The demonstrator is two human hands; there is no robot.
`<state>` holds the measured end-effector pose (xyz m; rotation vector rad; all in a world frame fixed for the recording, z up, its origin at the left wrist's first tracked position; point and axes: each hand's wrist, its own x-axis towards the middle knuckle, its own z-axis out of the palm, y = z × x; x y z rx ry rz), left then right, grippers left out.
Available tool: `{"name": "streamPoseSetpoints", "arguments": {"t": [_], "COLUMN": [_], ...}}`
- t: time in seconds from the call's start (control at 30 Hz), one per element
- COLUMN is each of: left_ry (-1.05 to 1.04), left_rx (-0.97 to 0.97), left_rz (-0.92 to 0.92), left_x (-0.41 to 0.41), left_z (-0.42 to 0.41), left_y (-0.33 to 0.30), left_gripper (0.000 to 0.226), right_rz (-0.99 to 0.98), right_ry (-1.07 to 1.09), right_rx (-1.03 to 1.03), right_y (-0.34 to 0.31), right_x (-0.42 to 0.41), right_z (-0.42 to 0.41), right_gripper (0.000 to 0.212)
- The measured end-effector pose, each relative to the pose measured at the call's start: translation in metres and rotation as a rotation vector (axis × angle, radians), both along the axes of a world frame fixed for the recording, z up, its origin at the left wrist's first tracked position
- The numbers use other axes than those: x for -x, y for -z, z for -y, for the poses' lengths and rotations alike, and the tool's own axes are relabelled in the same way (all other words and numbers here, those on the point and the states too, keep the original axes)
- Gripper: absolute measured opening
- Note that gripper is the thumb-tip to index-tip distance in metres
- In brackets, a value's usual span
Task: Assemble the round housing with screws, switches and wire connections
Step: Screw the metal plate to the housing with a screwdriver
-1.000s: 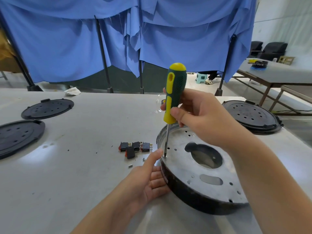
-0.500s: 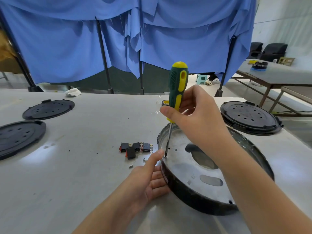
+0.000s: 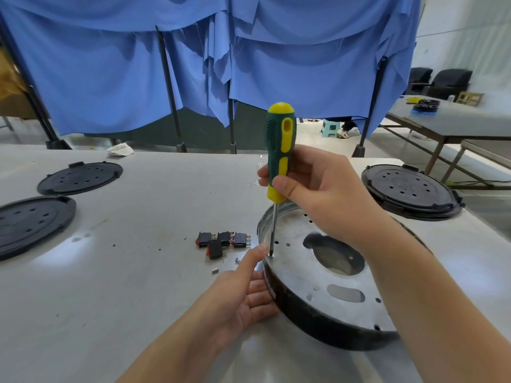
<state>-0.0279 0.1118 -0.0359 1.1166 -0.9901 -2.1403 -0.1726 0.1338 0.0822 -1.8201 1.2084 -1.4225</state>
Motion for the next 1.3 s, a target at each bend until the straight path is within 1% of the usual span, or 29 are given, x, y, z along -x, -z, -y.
{"name": "streamPoseSetpoints", "arguments": {"t": [0.1, 0.27, 0.37, 0.43, 0.5, 0.63, 0.7, 0.8, 0.9, 1.03, 1.2, 1.3], "left_ry": [-0.007, -0.019, -0.016, -0.011, -0.006, -0.002, -0.004, -0.01, -0.007, -0.009, -0.034, -0.039], "left_rx": [0.003, 0.013, 0.012, 0.006, -0.002, -0.017, -0.019, -0.025, -0.03, -0.025, -0.001, 0.006], "left_rz": [0.009, 0.013, 0.01, 0.002, -0.005, -0.005, -0.008, -0.009, -0.003, 0.01, 0.014, 0.015], "left_x": [0.001, 0.002, 0.002, 0.001, -0.001, -0.001, -0.001, -0.002, -0.002, -0.001, 0.001, 0.001], "left_z": [0.0, 0.0, 0.0, -0.001, -0.001, -0.001, -0.001, -0.001, -0.001, 0.0, 0.0, 0.0], "left_y": [0.0, -0.001, 0.0, 0.0, -0.001, -0.002, -0.003, -0.003, -0.003, -0.002, -0.002, -0.002], "left_gripper": [0.083, 0.083, 0.083, 0.083, 0.083, 0.085, 0.084, 0.082, 0.083, 0.087, 0.085, 0.087], "right_rz": [0.029, 0.075, 0.078, 0.073, 0.091, 0.19, 0.201, 0.15, 0.144, 0.153, 0.123, 0.114], "right_ry": [0.094, 0.333, 0.383, 0.339, 0.236, 0.051, -0.017, -0.085, -0.104, 0.021, 0.291, 0.355], "right_rx": [0.051, 0.087, 0.096, 0.09, 0.047, -0.049, -0.061, -0.061, -0.037, 0.012, 0.109, 0.141], "right_y": [0.002, 0.008, 0.01, 0.008, 0.005, 0.0, -0.002, -0.002, -0.001, 0.002, 0.006, 0.008], "right_x": [-0.003, -0.003, -0.005, -0.004, -0.001, 0.007, 0.01, 0.011, 0.011, 0.009, 0.003, -0.002], "right_z": [0.002, 0.005, 0.005, 0.005, 0.005, 0.005, 0.003, 0.001, 0.0, 0.003, 0.006, 0.005], "right_gripper": [0.025, 0.037, 0.038, 0.035, 0.029, 0.016, 0.022, 0.029, 0.028, 0.025, 0.03, 0.031]}}
